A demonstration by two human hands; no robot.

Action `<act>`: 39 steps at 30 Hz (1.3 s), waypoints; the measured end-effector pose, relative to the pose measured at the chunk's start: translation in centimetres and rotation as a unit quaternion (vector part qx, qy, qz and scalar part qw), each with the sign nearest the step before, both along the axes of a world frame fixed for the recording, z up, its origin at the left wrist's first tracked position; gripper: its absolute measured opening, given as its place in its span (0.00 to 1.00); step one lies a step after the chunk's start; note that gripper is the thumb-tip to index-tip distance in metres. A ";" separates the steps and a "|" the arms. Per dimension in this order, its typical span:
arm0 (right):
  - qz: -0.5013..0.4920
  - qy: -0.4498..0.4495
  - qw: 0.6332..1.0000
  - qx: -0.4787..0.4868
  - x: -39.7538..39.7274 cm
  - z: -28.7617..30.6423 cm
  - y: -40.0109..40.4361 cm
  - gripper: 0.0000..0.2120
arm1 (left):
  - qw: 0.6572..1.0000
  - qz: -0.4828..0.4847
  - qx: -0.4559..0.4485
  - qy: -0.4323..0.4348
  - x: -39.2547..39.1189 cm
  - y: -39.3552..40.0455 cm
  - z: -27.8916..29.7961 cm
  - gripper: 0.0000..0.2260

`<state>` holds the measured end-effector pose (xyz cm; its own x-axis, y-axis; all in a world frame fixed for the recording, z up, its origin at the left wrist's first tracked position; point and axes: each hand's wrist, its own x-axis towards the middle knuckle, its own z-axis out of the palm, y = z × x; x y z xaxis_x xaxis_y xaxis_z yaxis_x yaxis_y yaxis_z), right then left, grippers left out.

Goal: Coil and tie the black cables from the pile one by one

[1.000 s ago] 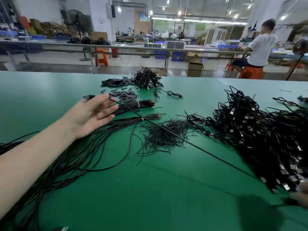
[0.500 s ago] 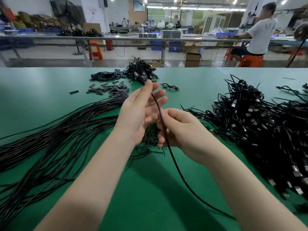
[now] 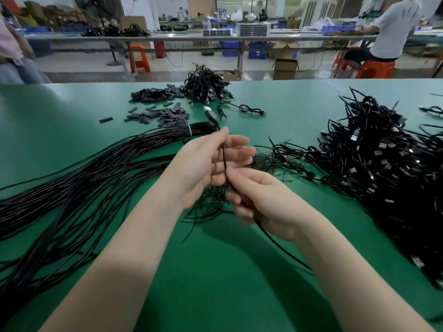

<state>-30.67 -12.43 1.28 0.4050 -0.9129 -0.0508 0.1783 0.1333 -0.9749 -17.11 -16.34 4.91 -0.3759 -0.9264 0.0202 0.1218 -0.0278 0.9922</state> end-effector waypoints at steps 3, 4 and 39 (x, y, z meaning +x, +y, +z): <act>0.079 0.114 0.988 0.061 -0.9 -1.0 0.2 0.16 | 0.991 -0.046 0.087 0.096 0.7 0.3 1.1 0.21; 0.079 0.168 0.979 0.083 -1.3 -1.2 0.1 0.19 | 0.985 -0.091 0.103 0.109 1.2 0.4 1.5 0.22; 0.096 0.078 0.992 -0.040 -3.4 1.8 0.3 0.12 | 0.964 -0.116 0.109 0.215 0.4 0.0 0.6 0.22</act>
<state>-34.11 -12.17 3.06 0.5639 -0.8239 -0.0564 0.0040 0.0711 -0.9975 -16.75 -16.30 5.48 -0.5734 -0.8186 0.0337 0.4856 -0.3064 0.8187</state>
